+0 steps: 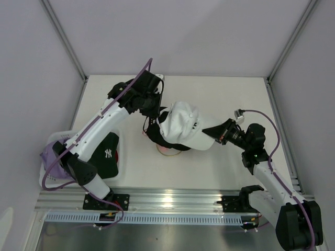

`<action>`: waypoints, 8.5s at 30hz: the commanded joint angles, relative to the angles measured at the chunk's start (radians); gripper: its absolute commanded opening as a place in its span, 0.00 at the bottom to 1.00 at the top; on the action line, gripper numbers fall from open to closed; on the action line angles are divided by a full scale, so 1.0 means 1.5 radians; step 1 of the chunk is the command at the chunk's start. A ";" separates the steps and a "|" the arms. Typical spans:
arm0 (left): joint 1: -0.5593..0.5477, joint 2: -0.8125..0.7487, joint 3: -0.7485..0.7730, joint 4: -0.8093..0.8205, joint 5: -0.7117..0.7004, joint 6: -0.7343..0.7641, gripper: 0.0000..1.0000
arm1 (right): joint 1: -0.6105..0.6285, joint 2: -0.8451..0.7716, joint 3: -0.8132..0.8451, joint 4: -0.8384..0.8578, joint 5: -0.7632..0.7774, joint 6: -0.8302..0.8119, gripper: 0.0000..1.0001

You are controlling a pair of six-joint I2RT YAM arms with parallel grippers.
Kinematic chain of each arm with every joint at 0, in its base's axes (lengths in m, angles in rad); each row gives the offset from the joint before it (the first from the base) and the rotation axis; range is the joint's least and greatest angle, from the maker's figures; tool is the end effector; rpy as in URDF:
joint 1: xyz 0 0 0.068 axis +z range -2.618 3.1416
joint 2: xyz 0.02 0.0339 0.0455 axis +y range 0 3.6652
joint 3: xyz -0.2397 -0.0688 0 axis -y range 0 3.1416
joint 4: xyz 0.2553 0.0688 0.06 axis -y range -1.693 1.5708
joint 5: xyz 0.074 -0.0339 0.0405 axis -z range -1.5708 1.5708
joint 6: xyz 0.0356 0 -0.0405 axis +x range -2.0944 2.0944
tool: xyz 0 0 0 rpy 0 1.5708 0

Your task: Stack the hats

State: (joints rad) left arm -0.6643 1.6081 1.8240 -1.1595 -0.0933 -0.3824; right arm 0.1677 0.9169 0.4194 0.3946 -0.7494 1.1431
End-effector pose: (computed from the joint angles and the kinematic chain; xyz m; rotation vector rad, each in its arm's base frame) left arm 0.2616 -0.2006 0.3777 0.3183 2.5163 -0.3085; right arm 0.2195 0.0618 0.2244 0.2807 1.8984 1.5583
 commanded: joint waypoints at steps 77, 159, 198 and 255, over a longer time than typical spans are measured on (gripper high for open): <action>0.144 -0.028 -0.296 0.058 -0.094 -0.070 0.01 | 0.040 0.420 0.137 -0.079 0.050 -0.250 0.11; 0.395 -0.363 -0.254 0.003 -0.177 -0.128 0.01 | 0.244 0.239 0.632 -0.425 0.158 -0.390 1.00; 0.140 -0.395 -0.167 0.306 -0.299 -0.747 0.01 | 0.534 0.331 0.547 -0.116 0.490 0.106 0.99; 0.631 -0.353 -0.432 0.434 0.489 -0.332 0.93 | 0.290 0.324 0.656 0.042 -0.020 -0.093 0.00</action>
State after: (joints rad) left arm 0.2714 1.1393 1.1667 -0.6209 0.5076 -0.8658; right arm 0.6033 1.4136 1.3888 0.3534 -0.7334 0.9932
